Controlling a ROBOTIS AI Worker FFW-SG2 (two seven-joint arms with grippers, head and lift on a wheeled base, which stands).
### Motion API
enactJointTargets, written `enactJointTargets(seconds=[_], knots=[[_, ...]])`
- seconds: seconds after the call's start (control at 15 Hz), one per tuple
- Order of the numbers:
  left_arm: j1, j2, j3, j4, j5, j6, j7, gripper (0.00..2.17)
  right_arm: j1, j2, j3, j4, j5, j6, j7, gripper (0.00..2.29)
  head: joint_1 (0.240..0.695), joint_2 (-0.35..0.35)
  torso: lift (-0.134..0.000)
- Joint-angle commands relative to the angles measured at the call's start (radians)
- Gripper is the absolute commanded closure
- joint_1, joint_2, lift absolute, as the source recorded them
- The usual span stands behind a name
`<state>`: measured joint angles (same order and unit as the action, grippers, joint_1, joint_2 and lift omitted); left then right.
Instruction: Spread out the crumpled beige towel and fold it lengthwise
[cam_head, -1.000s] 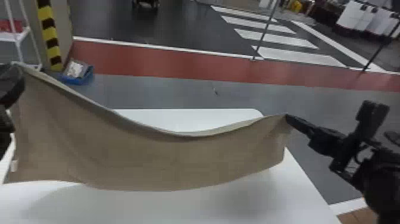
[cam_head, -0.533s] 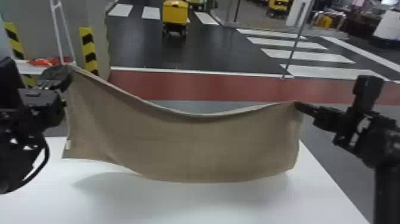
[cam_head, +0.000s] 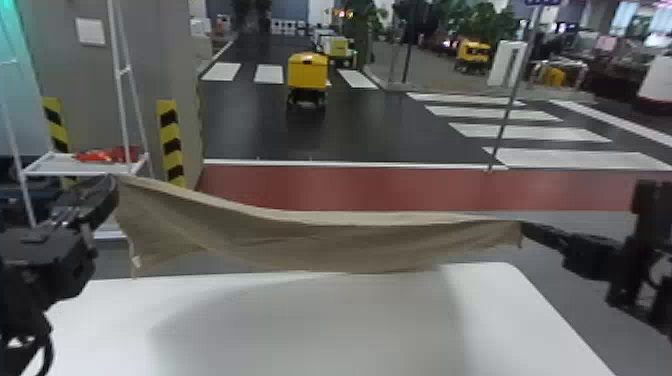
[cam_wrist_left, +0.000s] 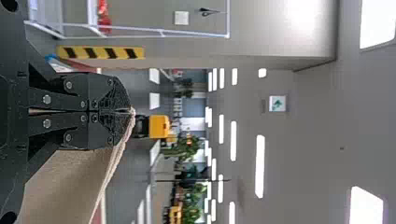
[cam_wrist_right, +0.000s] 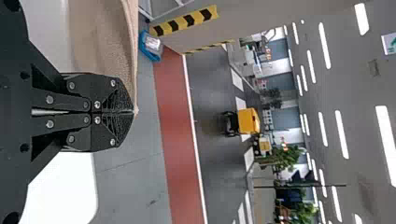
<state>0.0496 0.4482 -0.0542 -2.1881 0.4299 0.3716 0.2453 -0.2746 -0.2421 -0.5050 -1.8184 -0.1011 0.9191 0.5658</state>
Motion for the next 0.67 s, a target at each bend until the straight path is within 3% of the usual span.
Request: enactJointTargets(seconds=[0.0, 0.13, 0.2, 0.27, 0.4, 0.6], knots=[[0.181, 0.004, 0.010, -0.024, -0.063, -0.035, -0.001, 1.38, 0.181, -0.011, -0.073, -0.015, -0.066, -0.101, 0.032, 1.60, 0.476, -0.178, -0.124], [0.288, -0.010, -0.009, -0.010, -0.131, -0.053, -0.006, 1.38, 0.298, -0.034, -0.122, -0.021, -0.143, -0.168, 0.054, 1.60, 0.560, -0.196, -0.124], [0.323, -0.014, -0.026, -0.001, -0.165, -0.053, 0.002, 1.38, 0.341, -0.040, -0.148, -0.029, -0.164, -0.190, 0.066, 1.60, 0.643, -0.224, -0.124], [0.351, -0.016, -0.036, -0.002, -0.183, -0.050, 0.014, 1.38, 0.371, -0.042, -0.173, -0.033, -0.181, -0.208, 0.088, 1.60, 0.672, -0.236, -0.124], [0.408, -0.022, -0.041, -0.022, -0.211, -0.035, 0.048, 1.38, 0.420, -0.042, -0.224, -0.048, -0.226, -0.233, 0.118, 1.60, 0.695, -0.262, -0.124], [0.516, -0.045, -0.062, -0.099, -0.329, 0.036, 0.135, 1.38, 0.508, -0.042, -0.322, -0.076, -0.336, -0.248, 0.164, 1.60, 0.695, -0.302, -0.124]])
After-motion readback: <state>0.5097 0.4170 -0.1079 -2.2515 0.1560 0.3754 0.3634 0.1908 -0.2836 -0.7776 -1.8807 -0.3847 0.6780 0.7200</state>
